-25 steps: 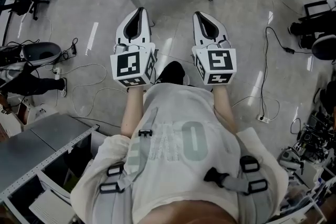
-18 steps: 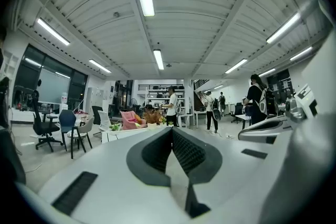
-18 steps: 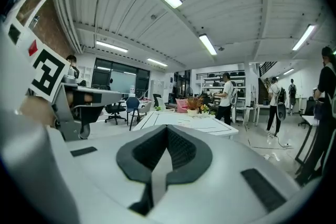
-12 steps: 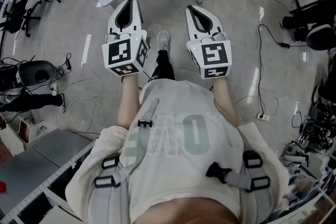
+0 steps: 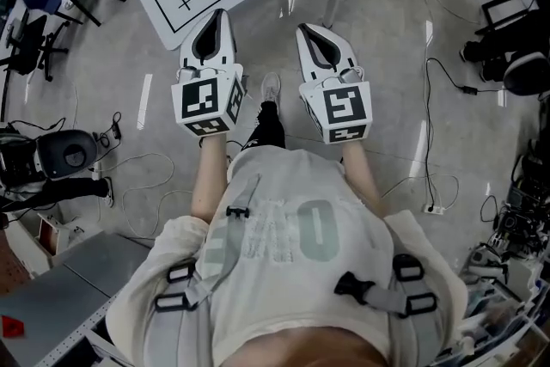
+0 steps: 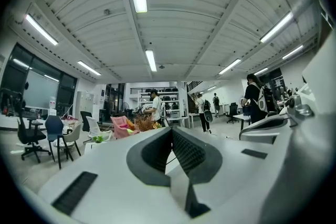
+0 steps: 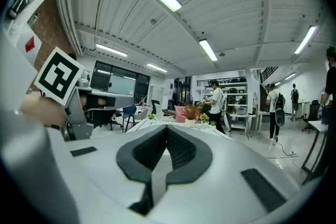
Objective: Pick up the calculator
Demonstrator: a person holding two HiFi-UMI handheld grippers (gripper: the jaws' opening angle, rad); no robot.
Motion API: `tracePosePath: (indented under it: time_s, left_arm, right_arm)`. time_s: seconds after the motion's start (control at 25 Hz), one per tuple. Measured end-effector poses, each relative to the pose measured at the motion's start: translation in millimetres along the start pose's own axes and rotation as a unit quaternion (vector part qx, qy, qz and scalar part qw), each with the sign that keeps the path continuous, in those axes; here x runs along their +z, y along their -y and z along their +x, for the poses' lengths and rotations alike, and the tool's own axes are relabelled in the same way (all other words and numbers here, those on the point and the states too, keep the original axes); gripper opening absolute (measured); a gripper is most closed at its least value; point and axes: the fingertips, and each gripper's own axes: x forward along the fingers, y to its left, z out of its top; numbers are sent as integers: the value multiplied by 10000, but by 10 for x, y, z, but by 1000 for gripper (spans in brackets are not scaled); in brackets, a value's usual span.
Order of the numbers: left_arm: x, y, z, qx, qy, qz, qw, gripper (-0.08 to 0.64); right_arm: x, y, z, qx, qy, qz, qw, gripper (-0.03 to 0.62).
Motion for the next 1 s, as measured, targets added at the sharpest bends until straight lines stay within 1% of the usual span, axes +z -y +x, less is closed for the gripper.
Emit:
tracePosePath:
  time_s: [0.2,0.4,0.68,0.88,1.0]
  left_arm:
    - [-30,-219,488,-112,-68,-80,9999,20]
    - [-36,-499,1021,-278,-63,-300,9991,20]
    - [-94,-967,1765,-550,29,-504,9972,20]
    - [-100,-1364,2278,-654,106,-532,9964,20]
    - [-103,-1528,2516,-691,172,-553,9959,20]
  right_arm:
    - [-1,215,483,37,-158,52,9999,5]
    - [111,501,1012,-127,-172,149,9997,5]
    - [158,760,1870,-215,-452,21,9987,5]
    - [259,883,2482,-336,-454,-175,9983,5]
    - [279,981,2745,-434,-415,-169,9981,5]
